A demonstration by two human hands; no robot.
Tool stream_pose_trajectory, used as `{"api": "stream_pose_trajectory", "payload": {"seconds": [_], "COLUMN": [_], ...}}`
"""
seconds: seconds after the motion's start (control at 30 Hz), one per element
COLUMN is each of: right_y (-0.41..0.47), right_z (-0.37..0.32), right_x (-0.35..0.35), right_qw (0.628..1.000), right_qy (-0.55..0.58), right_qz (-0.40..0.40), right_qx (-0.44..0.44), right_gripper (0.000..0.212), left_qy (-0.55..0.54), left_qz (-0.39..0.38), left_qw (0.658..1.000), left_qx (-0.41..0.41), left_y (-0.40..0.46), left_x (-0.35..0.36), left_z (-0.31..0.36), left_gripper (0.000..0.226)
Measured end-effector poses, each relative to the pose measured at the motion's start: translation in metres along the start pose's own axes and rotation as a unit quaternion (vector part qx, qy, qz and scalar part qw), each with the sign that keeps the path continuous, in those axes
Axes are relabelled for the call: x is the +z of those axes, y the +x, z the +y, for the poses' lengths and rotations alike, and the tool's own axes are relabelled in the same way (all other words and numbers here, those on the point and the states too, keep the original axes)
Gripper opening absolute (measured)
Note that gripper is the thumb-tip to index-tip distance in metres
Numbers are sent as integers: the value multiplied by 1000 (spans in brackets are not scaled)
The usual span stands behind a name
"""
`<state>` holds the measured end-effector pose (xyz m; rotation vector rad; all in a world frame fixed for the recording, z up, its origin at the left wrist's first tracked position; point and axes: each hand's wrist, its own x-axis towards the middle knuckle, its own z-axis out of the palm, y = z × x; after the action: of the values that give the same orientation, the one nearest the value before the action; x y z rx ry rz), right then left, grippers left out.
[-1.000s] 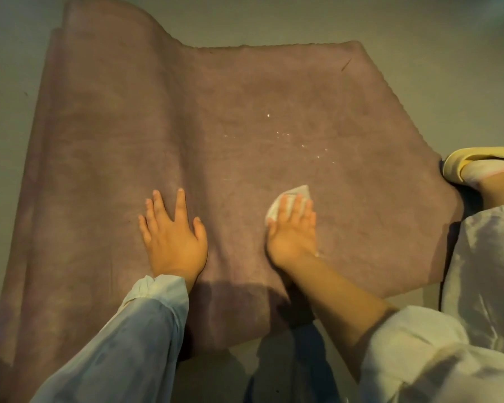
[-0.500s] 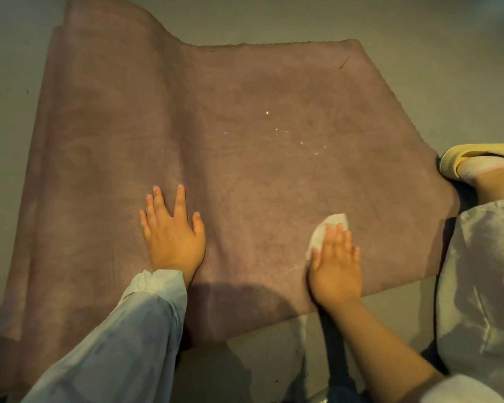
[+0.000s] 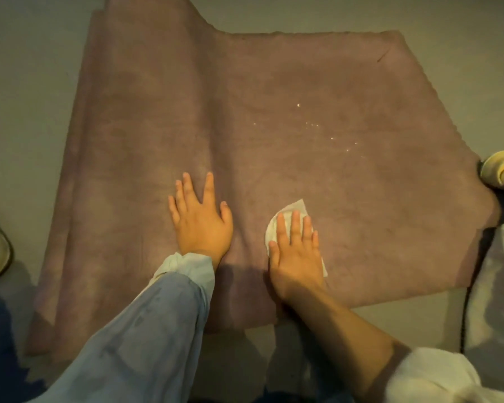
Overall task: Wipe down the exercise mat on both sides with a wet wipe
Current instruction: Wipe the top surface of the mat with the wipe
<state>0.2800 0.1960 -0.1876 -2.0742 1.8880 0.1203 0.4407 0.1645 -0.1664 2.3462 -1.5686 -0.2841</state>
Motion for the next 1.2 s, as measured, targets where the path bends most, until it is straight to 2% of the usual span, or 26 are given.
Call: {"api": "stream_pose_trajectory", "payload": {"seconds": [0.1,0.17,0.23,0.33,0.4,0.6,0.7,0.83,0.93,1.2], "right_y": [-45,-69,-85,-90,-85,-38,-4,41,71,158], "right_z": [-24,-37,-43,-33,-17,36,51,66,73,76], "right_x": [7,9,9,14,15,5,-12,-32,-42,-63], "right_qw": [999,999,999,998,999,991,986,980,978,975], "right_qy": [-17,5,24,23,28,6,30,50,56,36], "right_qz": [8,19,9,23,28,44,37,22,31,35], "right_qx": [-26,-27,-30,-48,-22,123,163,190,200,216], "right_gripper": [57,52,56,57,58,62,61,59,59,59], "left_qy": [6,9,9,9,6,46,16,-10,-12,-37], "left_qz": [-7,-11,-13,-18,-21,-19,23,56,68,84], "left_qw": [1000,1000,1000,1000,1000,999,1000,997,994,993], "left_qx": [3,6,9,16,20,8,-1,55,90,78], "left_y": [-1,-1,-2,-3,-4,2,16,41,45,47], "left_x": [-1,-2,-4,-7,-9,-16,-24,-28,-20,-1], "left_z": [0,-1,-2,-4,-4,6,13,4,-8,-13], "left_gripper": [62,62,61,60,60,57,42,24,19,18]}}
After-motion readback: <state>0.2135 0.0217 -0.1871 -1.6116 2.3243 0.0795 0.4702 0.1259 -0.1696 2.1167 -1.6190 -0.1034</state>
